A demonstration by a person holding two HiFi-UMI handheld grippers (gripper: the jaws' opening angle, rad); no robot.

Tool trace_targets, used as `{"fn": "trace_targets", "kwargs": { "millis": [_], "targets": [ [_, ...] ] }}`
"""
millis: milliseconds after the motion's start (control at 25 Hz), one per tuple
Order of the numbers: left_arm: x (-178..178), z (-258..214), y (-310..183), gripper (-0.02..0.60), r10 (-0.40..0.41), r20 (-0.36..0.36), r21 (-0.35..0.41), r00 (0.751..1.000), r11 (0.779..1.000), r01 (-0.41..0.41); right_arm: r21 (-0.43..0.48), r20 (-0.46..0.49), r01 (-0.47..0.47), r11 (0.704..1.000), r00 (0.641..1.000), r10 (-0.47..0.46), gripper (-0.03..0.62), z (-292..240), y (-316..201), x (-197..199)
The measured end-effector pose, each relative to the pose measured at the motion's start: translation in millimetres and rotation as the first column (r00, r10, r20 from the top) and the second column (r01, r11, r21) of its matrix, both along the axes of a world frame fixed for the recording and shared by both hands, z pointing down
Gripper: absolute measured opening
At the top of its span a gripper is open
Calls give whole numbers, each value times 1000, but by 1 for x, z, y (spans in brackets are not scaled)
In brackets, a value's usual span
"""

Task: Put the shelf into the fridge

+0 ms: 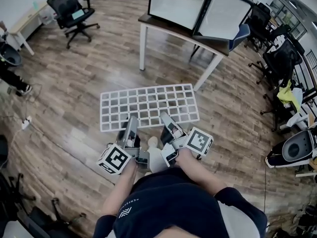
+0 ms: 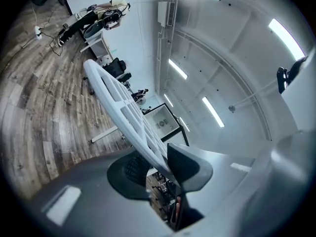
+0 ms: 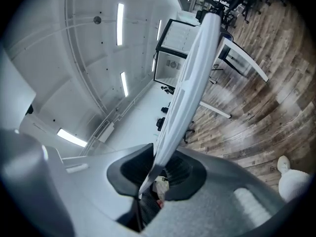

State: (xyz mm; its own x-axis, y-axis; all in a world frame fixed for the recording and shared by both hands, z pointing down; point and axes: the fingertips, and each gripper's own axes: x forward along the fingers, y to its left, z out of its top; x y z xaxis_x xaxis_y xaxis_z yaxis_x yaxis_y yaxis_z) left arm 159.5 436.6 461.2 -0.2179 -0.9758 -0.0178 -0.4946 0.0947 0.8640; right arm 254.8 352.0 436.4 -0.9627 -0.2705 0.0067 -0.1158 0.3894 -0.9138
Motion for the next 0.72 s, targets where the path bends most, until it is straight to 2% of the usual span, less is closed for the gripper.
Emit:
{"fn": "trace_targets", "kwargs": {
  "millis": [120,320,480,720],
  "targets": [
    [-28,-1,-19,112,-21,20,-5,1000,1000,21,9,16,35,999,999,-35,63,1,-21,-31],
    [-76,-5,-55,114,-76,11,-33,997,997,76,-6,-3,69,998,998,-69,61,-2,-64,-81],
    [-111,-14,-87,112,-93,29,-21,995,995,93,3,10,87,996,996,-87,63,-10,-96,-116],
    [-139,-19,-140,111,-78,24,-21,997,997,79,-1,22,72,997,997,-72,61,-13,-147,-142]
  ]
}}
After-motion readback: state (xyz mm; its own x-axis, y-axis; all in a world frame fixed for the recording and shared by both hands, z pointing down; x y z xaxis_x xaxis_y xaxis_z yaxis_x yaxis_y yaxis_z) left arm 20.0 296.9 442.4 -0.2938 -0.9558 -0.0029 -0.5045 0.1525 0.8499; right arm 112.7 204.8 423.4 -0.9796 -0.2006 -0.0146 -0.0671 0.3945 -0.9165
